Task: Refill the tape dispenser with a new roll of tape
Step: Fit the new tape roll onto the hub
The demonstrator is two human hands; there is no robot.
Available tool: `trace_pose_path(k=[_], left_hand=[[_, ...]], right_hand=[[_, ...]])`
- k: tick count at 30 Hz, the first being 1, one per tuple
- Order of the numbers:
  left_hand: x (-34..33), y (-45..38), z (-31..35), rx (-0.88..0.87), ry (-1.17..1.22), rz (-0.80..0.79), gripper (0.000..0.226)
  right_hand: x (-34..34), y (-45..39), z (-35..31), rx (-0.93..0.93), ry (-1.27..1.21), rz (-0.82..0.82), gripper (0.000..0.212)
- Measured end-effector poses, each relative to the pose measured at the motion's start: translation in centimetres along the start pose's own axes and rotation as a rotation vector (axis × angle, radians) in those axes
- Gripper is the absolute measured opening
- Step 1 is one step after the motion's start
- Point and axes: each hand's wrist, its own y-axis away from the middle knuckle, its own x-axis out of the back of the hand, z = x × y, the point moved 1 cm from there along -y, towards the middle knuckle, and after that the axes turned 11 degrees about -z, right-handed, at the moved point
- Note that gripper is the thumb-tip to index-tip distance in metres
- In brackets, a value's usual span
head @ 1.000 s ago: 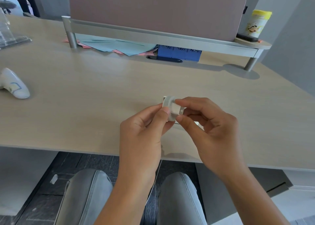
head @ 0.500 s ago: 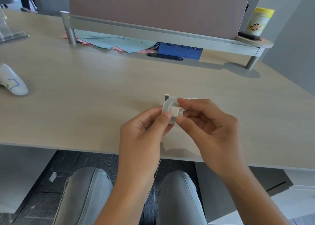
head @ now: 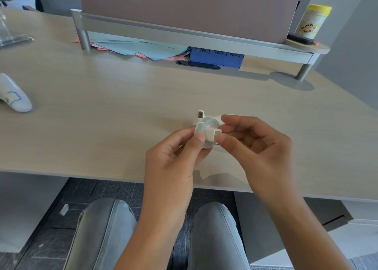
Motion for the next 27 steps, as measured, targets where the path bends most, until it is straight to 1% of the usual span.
trace_pose_path(k=[2, 5, 7, 9, 11, 14, 18, 22, 27], left_hand=[[-0.2, 0.1, 0.1, 0.003, 0.006, -0.008, 0.020], [-0.4, 0.2, 0.2, 0.010, 0.018, -0.029, 0.022], [-0.5, 0.2, 0.3, 0.013, 0.008, -0.055, 0.015], [-0.5, 0.3, 0.4, 0.002, -0.011, -0.080, 0.017], [-0.4, 0.4, 0.6, -0.011, -0.036, -0.080, 0.022], [-0.4, 0.4, 0.6, -0.022, -0.090, -0.065, 0.025], [-0.5, 0.5, 0.8, -0.024, -0.140, -0.070, 0.021], [-0.5, 0.5, 0.7, -0.035, -0.179, -0.060, 0.014], [-0.5, 0.4, 0.7, -0.037, -0.183, -0.046, 0.012]], right_hand=[[0.5, -0.1, -0.1, -0.089, 0.028, -0.014, 0.036], [0.8, -0.1, -0.3, -0.217, 0.012, -0.156, 0.037], [0.9, 0.0, -0.5, -0.229, -0.074, -0.197, 0.032], [1.0, 0.2, -0.6, -0.224, -0.167, -0.211, 0.026], [1.1, 0.3, -0.6, -0.220, -0.230, -0.210, 0.024], [1.2, 0.4, -0.6, -0.211, -0.246, -0.188, 0.023], [1.0, 0.5, -0.7, -0.178, -0.279, -0.159, 0.022], [0.8, 0.8, -0.8, -0.160, -0.255, -0.128, 0.024], [0.7, 1.0, -0.9, -0.139, -0.208, -0.080, 0.021]])
